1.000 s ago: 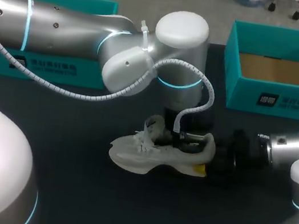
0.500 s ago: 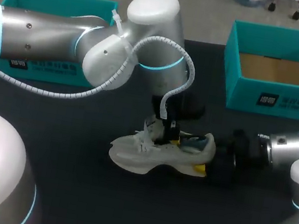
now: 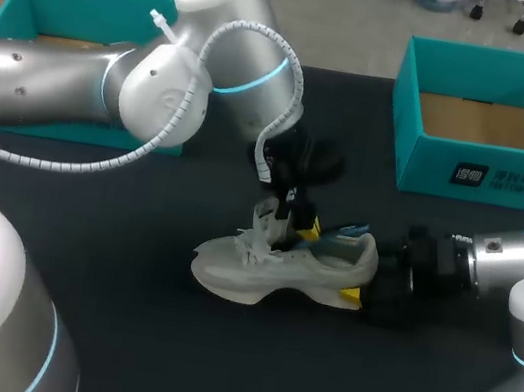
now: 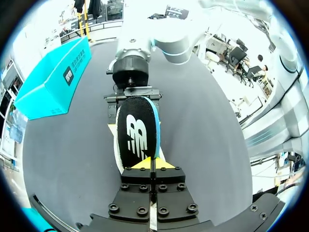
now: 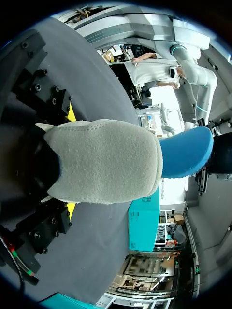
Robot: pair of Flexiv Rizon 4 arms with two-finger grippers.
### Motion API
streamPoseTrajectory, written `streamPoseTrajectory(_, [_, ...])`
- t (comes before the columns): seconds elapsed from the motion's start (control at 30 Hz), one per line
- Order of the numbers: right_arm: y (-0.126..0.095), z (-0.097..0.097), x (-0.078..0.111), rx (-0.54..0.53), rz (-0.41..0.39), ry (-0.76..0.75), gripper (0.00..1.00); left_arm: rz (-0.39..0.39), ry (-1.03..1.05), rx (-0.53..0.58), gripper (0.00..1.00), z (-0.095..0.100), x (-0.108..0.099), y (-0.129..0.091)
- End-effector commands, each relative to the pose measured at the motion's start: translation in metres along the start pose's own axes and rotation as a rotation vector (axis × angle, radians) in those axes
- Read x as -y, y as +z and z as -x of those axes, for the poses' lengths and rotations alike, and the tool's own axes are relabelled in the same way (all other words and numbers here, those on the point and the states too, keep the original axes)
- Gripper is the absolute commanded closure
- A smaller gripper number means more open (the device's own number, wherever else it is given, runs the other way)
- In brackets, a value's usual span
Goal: Take the shoe out of the shoebox, open the shoe tongue, remove and reinsert the insole, then place the shoe into the shoebox
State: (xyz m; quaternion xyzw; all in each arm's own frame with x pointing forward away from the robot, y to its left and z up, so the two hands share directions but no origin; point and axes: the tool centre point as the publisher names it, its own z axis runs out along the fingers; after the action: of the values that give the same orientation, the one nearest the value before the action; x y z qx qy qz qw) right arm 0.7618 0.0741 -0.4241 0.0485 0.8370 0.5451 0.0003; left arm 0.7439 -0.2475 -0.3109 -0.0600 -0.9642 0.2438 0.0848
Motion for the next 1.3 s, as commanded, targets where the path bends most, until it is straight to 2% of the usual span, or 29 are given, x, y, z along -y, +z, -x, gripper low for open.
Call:
streamPoseTrajectory(0.03, [0.004, 0.001, 0.004, 0.0, -0.001, 0.001, 1.0, -0.074, 0.003, -0.02, 1.0, 0.004, 0.002, 0.005])
streamPoseTrajectory(0.3, [0.004, 0.001, 0.004, 0.0, -0.001, 0.001, 1.0, -0.119, 0.01, -0.041, 1.0, 0.009, 0.013, 0.014])
streamPoseTrajectory(0.67, [0.004, 0.001, 0.004, 0.0, -0.001, 0.001, 1.0, -0.089, -0.007, 0.045, 1.0, 0.0, 0.019, 0.02])
streamPoseTrajectory(0.7, [0.004, 0.001, 0.004, 0.0, -0.001, 0.001, 1.0, -0.086, -0.007, 0.049, 0.94, -0.001, 0.02, 0.02])
streamPoseTrajectory(0.73, [0.004, 0.001, 0.004, 0.0, -0.001, 0.001, 1.0, -0.081, -0.006, 0.051, 0.82, -0.001, 0.02, 0.021])
streamPoseTrajectory(0.77, [0.004, 0.001, 0.004, 0.0, -0.001, 0.001, 1.0, -0.081, -0.006, 0.052, 0.78, -0.001, 0.02, 0.021])
streamPoseTrajectory(0.97, [0.004, 0.001, 0.004, 0.0, -0.001, 0.001, 1.0, -0.073, -0.019, 0.106, 0.65, -0.005, 0.02, 0.02])
streamPoseTrajectory(1.2, [0.004, 0.001, 0.004, 0.0, -0.001, 0.001, 1.0, -0.037, -0.029, 0.225, 0.39, -0.012, 0.022, 0.02])
streamPoseTrajectory(1.27, [0.004, 0.001, 0.004, 0.0, -0.001, 0.001, 1.0, -0.025, -0.029, 0.248, 0.37, -0.013, 0.022, 0.022])
streamPoseTrajectory(1.3, [0.004, 0.001, 0.004, 0.0, -0.001, 0.001, 1.0, -0.008, -0.027, 0.267, 0.41, -0.013, 0.023, 0.024])
